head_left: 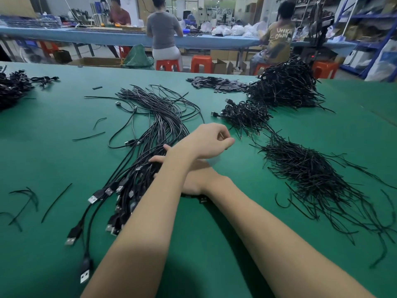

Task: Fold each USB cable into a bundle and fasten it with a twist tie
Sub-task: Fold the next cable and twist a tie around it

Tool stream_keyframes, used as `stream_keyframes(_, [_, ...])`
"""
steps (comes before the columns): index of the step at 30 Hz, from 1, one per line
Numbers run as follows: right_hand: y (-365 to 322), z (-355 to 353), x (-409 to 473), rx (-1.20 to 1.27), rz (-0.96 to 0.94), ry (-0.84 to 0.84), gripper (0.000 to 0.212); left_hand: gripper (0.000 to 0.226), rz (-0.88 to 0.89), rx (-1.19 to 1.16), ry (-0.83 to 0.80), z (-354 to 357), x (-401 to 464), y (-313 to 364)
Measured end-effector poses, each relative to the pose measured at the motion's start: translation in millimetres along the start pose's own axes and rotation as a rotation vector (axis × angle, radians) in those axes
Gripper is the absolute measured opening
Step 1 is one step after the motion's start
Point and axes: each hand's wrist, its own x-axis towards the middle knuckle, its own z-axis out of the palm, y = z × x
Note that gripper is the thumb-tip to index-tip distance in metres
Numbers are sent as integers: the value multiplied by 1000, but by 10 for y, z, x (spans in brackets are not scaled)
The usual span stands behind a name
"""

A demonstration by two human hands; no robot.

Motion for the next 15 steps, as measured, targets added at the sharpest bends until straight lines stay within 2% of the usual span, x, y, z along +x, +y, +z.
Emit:
stream_keyframes(5, [153,-101,171,65,164,-106,63,14,-9,-18,1,6,7,-43])
stream_keyframes(10, [181,-102,98,333,264,-107,60,14,-17,-21,14,-12,-16,-61])
stream_keyframes(12, [205,-109,56,452,405,-8,51,15,-16,-57,49,-26,-29,-56])
stream_keyframes(15, [222,-61,-53,530,351,289,24,15,10,-149,136,-38,-40,-41])
